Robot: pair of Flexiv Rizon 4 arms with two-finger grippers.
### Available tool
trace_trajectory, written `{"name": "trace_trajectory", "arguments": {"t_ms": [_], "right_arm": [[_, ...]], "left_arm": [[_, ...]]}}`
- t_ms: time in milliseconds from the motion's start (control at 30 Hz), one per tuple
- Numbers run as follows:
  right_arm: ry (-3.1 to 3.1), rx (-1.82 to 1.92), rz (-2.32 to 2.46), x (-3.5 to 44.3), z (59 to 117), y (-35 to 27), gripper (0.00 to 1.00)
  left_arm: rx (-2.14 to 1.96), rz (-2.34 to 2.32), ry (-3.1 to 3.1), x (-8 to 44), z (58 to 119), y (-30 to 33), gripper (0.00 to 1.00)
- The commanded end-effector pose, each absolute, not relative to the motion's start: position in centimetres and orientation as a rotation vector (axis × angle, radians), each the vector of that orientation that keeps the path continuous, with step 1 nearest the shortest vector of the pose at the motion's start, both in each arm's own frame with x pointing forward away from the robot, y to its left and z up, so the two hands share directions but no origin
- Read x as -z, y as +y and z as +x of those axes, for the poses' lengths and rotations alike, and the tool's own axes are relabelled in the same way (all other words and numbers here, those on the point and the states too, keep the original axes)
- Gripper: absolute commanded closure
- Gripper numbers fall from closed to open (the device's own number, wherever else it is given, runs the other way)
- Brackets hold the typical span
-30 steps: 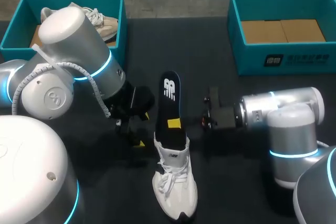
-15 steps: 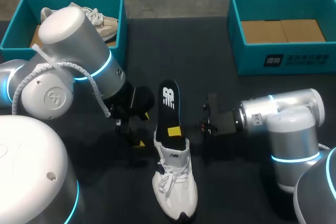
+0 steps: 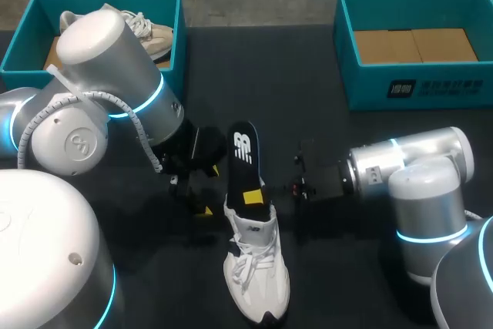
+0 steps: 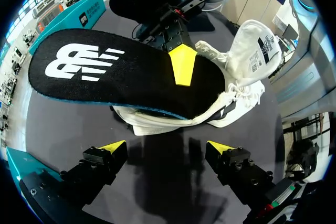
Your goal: Take the shoe out of the shoebox, open the shoe tongue, remove and reinsert the insole, then place the shoe into the shoebox
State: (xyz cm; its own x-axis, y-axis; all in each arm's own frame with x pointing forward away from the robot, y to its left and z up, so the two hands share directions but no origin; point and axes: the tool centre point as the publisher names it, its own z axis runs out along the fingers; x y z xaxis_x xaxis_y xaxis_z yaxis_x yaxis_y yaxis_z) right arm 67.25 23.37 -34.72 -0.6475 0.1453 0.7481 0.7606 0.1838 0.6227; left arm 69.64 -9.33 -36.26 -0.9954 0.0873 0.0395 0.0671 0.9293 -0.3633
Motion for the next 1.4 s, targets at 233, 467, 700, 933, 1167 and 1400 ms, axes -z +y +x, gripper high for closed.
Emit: {"name": "trace_trajectory", "arguments": {"t_ms": [233, 467, 700, 933, 1167, 1400], "right_arm": [[-1.949, 1.518, -0.828, 34.3, 67.1, 23.8, 0.95], [-1.961, 1.516, -0.806, 34.0, 67.4, 23.9, 0.89], [-1.967, 1.532, -0.778, 33.9, 67.6, 24.0, 0.83], [-1.977, 1.540, -0.762, 33.4, 68.0, 24.0, 0.81], [-2.001, 1.548, -0.729, 32.8, 68.6, 24.5, 0.80], [-2.022, 1.568, -0.709, 32.0, 69.2, 24.4, 0.81]], "left_arm": [[-0.562, -0.121, -3.033, 36.3, 69.6, -9.4, 0.00], [-0.562, -0.121, -3.033, 36.3, 69.6, -9.4, 0.00], [-0.562, -0.121, -3.033, 36.3, 69.6, -9.4, 0.00], [-0.562, -0.121, -3.033, 36.3, 69.6, -9.4, 0.00], [-0.562, -0.121, -3.033, 36.3, 69.6, -9.4, 0.00], [-0.562, -0.121, -3.033, 36.3, 69.6, -9.4, 0.00]]}}
